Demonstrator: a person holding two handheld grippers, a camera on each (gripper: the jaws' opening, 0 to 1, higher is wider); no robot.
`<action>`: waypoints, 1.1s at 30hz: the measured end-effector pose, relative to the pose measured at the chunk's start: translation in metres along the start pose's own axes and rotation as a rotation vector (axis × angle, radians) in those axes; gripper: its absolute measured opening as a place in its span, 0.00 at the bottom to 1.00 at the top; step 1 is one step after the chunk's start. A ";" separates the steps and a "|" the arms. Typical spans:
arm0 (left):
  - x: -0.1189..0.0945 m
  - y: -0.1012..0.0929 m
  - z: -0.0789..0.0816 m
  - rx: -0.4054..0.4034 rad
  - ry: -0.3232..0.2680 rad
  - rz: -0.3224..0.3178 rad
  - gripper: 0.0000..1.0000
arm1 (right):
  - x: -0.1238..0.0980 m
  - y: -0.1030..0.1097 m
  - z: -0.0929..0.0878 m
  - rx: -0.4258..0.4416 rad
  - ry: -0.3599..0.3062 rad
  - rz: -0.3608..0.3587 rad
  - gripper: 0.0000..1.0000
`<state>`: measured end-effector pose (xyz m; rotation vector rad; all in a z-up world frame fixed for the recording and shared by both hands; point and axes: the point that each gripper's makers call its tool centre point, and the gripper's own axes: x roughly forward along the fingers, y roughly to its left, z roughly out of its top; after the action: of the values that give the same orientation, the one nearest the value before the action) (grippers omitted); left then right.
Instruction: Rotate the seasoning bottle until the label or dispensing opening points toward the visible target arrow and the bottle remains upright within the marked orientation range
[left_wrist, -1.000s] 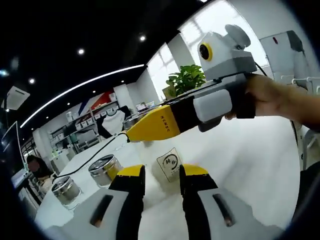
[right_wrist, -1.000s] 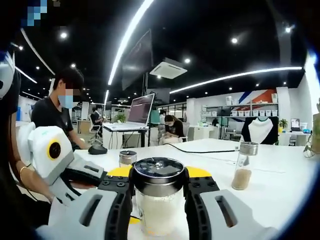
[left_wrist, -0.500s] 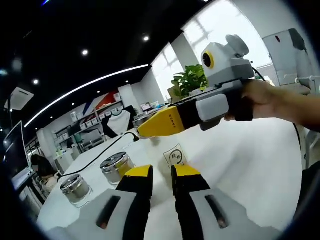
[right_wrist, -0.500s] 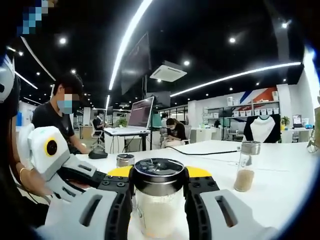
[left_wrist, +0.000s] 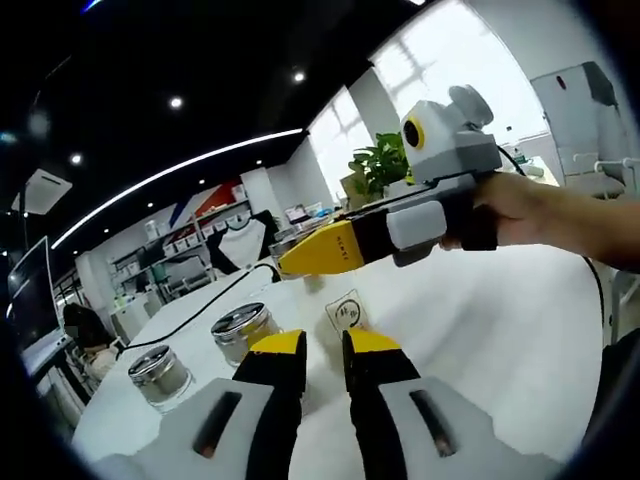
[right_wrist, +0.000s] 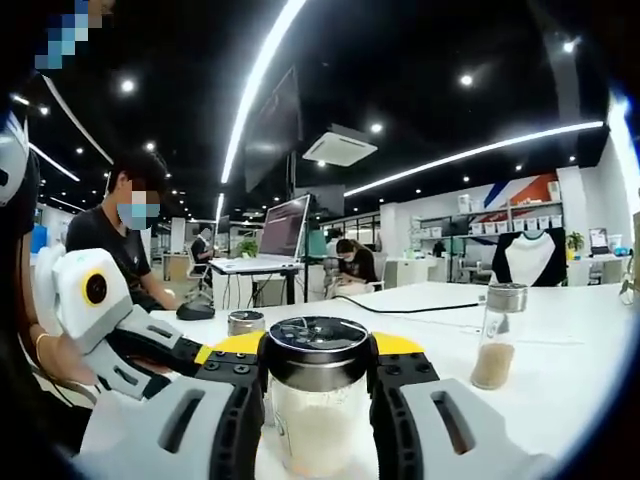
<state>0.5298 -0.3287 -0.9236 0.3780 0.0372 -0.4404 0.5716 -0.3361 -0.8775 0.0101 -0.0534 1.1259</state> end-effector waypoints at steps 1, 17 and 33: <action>0.000 0.000 0.000 0.001 0.000 -0.001 0.16 | 0.000 0.000 0.000 0.001 0.000 0.000 0.37; -0.015 0.004 0.007 -0.084 -0.011 -0.033 0.25 | -0.007 0.000 0.001 0.024 0.017 -0.025 0.36; -0.038 0.014 0.024 -0.186 -0.087 -0.047 0.37 | -0.006 0.005 -0.005 -0.006 0.053 -0.013 0.36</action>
<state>0.5005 -0.3106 -0.8923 0.1751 0.0027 -0.4951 0.5646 -0.3394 -0.8825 -0.0251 -0.0097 1.1125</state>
